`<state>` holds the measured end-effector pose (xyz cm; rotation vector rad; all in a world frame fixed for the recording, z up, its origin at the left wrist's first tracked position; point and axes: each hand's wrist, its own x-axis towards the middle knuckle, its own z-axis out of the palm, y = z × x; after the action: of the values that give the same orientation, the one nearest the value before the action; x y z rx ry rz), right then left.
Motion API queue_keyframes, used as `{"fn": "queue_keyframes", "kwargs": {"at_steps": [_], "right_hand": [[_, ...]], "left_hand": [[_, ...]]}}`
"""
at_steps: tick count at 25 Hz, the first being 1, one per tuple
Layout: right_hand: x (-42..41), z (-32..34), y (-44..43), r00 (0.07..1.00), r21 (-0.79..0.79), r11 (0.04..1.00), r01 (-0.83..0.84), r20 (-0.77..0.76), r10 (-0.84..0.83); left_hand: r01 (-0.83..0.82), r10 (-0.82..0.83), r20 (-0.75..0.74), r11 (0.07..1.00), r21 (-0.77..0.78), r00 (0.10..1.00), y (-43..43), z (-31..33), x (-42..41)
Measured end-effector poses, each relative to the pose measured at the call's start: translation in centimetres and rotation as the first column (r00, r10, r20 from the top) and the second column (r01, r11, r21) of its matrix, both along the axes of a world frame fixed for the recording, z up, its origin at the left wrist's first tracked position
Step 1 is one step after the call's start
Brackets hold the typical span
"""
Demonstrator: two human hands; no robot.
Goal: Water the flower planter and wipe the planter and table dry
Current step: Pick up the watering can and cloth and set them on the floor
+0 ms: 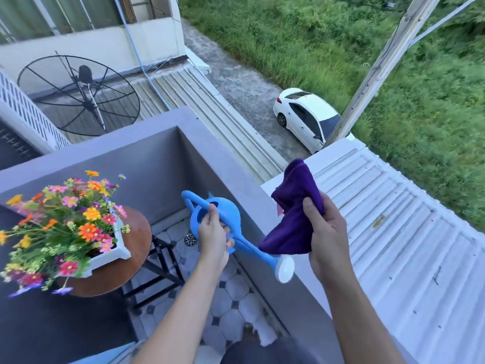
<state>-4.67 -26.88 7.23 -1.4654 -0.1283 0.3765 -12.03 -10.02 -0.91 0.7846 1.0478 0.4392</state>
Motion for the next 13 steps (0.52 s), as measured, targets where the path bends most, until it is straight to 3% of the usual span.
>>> {"fn": "queue_keyframes", "kwargs": {"at_steps": [7, 13], "right_hand": [[-4.6, -9.3, 8.7, 0.980, -0.098, 0.976, -0.192, -0.073, 0.186], [-3.6, -26.9, 15.7, 0.944, -0.199, 0.930, -0.310, -0.178, 0.277]], "left_hand": [[0.117, -0.111, -0.287, 0.993, 0.006, 0.951, 7.1, -11.4, -7.8], [0.206, -0.184, -0.426, 0.979, 0.005, 0.886, 12.9, -28.3, -7.6]]}}
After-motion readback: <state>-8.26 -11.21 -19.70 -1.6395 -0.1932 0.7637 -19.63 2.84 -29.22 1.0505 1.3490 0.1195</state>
